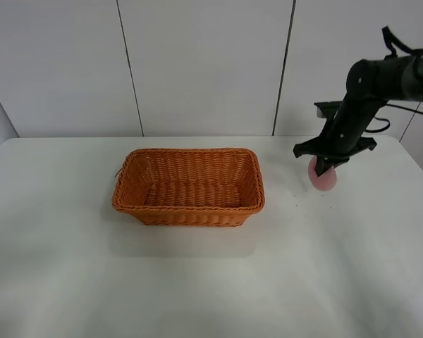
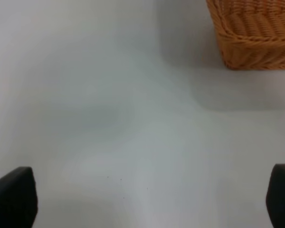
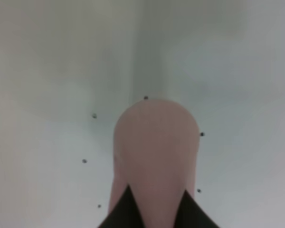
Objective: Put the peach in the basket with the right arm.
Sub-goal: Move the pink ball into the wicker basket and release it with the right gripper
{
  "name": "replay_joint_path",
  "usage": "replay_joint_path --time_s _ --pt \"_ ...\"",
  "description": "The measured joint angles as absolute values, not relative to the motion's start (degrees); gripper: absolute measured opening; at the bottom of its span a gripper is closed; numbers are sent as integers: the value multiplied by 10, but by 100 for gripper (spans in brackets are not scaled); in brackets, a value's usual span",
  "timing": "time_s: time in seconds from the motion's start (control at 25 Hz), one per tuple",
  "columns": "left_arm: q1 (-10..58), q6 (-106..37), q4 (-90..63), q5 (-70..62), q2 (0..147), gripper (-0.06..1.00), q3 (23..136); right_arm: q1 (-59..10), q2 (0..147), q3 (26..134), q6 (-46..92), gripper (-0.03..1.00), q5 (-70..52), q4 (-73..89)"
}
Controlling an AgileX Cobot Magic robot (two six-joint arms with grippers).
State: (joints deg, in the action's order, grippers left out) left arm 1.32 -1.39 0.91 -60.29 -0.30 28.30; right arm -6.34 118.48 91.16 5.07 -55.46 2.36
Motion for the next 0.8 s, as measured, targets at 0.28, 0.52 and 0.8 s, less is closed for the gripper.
replay_joint_path --time_s 0.28,0.52,0.8 --pt "13 -14 9 -603 -3 99 283 -64 1179 1058 51 0 -676 27" --pt "13 -14 9 -603 -3 99 283 -108 1179 1124 49 0 -696 22" --pt "13 -14 9 -603 -3 99 283 -241 1180 1153 48 0 -696 23"
